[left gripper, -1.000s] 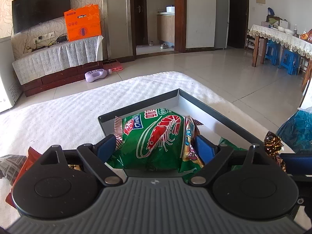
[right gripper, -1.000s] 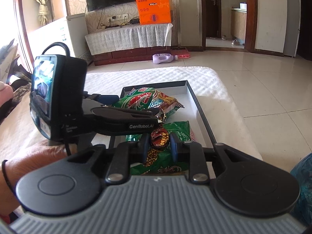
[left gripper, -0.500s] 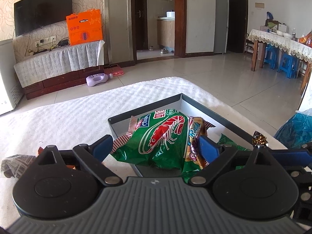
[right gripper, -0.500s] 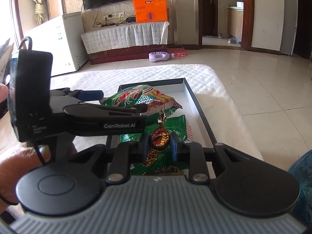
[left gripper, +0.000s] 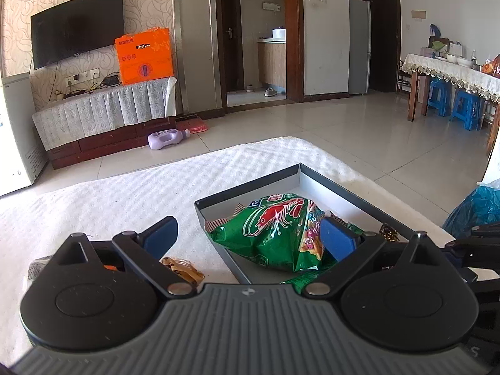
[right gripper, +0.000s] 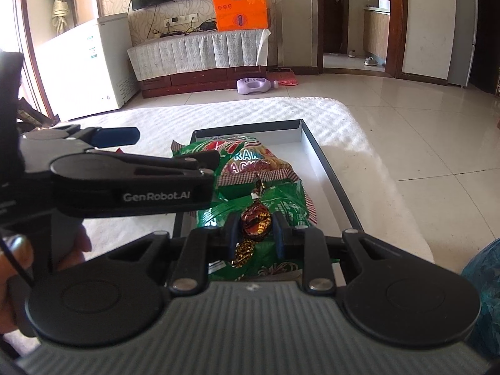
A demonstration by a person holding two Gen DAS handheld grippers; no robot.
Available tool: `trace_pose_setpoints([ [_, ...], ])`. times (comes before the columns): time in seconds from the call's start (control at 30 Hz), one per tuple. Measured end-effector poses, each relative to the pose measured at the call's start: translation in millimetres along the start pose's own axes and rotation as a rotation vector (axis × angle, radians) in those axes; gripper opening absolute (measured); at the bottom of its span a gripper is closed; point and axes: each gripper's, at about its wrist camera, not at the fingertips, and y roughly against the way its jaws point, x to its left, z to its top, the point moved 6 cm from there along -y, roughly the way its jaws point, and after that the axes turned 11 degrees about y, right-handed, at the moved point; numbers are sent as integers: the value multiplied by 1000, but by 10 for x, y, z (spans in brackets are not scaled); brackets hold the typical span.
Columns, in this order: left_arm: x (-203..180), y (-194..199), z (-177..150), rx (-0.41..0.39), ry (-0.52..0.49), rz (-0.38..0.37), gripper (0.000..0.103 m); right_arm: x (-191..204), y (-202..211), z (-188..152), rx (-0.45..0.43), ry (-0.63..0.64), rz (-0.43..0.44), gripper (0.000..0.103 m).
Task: Organize snacks
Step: 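Open the left tool to release the chip bag while right tool releases the candy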
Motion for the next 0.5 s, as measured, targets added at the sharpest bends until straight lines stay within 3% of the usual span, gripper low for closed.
trace_pose_setpoints([
  [0.27,43,157,-33,39,30,-11,100,62,-7,43,-17,1,-39,27],
  [0.4,177,282,-57,69,102,-18,100,139,10,82,-30,25,-56,27],
  [0.5,286,390,-56,56,89,11,100,203,-36,112,-24,29,-45,26],
])
